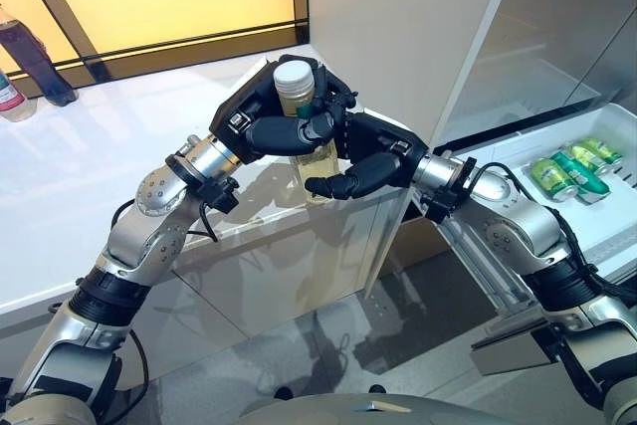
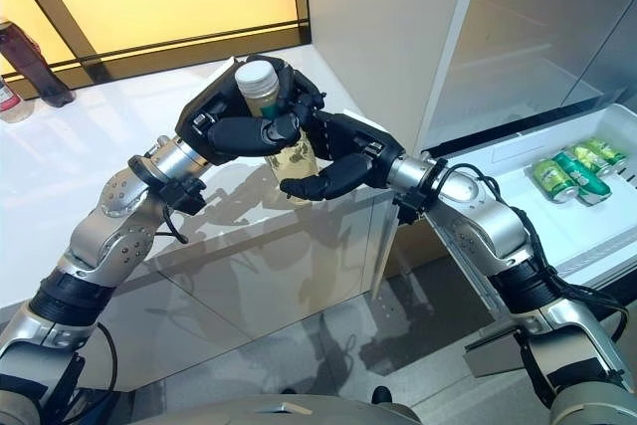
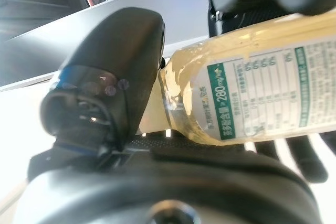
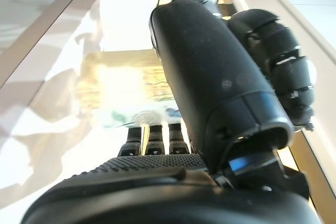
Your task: Put drinks into fridge and close the fridge
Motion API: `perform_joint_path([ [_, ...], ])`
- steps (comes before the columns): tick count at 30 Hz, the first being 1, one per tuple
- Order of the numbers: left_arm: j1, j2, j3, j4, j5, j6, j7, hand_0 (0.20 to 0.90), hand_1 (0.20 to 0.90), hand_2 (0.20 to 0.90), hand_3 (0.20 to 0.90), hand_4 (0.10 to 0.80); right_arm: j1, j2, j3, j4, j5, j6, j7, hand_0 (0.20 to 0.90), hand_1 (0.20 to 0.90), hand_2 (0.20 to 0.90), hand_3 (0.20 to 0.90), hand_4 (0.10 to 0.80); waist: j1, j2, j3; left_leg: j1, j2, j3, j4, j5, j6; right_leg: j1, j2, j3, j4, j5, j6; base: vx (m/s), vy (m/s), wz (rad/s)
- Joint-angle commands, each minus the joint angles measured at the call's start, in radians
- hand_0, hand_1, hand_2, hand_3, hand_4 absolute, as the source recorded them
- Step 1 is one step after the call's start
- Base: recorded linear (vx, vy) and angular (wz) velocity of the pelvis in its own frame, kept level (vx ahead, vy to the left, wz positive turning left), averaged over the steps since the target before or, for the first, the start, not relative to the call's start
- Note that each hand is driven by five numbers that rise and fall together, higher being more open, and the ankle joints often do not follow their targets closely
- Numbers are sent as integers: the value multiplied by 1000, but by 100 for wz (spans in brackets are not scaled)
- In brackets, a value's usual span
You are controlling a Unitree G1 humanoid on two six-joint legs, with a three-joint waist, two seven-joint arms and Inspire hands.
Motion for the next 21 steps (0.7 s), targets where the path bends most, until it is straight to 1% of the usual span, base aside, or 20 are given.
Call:
perform_joint_path([
  [1,-233,10,0,-47,-48,-105,-10,300,300,300,200,100,-195,52,-40,-61,103,-73,-7,900,900,900,900,800,-9,-32,-93,-31,-115,-29,1,-42,65,23,34,-15,15,-53,12,0,0,0],
  [8,-242,11,-17,-58,-72,-111,-15,300,300,300,200,100,-201,54,-16,-53,104,-49,-9,900,900,900,900,800,-9,-33,-93,-31,-114,-23,1,-39,65,23,35,-14,15,-51,13,0,0,0],
  [17,-270,-17,-57,-69,-89,-100,-18,300,300,300,200,100,-233,83,25,-22,124,-22,-23,900,900,900,900,800,-9,-34,-94,-25,-113,-22,1,-42,66,28,38,-10,14,-52,11,0,0,0],
  [18,-273,-19,-60,-69,-94,-100,-20,300,300,300,200,100,-236,88,29,-16,126,-24,-25,846,846,846,837,737,-9,-34,-94,-25,-113,-22,1,-42,66,29,38,-10,14,-53,11,0,0,0],
  [19,-276,-22,-63,-68,-91,-99,-20,300,300,300,200,100,-239,92,34,-11,129,-24,-26,726,726,726,697,597,-9,-34,-94,-24,-113,-21,1,-42,66,30,38,-10,14,-53,11,0,0,0],
  [20,-281,-25,-69,-70,-95,-103,-16,300,300,300,200,100,-245,103,39,-7,130,-20,-32,500,500,500,433,333,-8,-34,-94,-23,-112,-21,1,-42,66,30,38,-8,14,-53,11,0,0,0],
  [21,-283,-28,-72,-72,-96,-103,-17,300,300,300,200,100,-247,106,43,-5,131,-23,-34,302,302,302,203,103,-8,-34,-94,-22,-112,-20,1,-42,67,31,38,-8,13,-53,11,0,0,0],
])
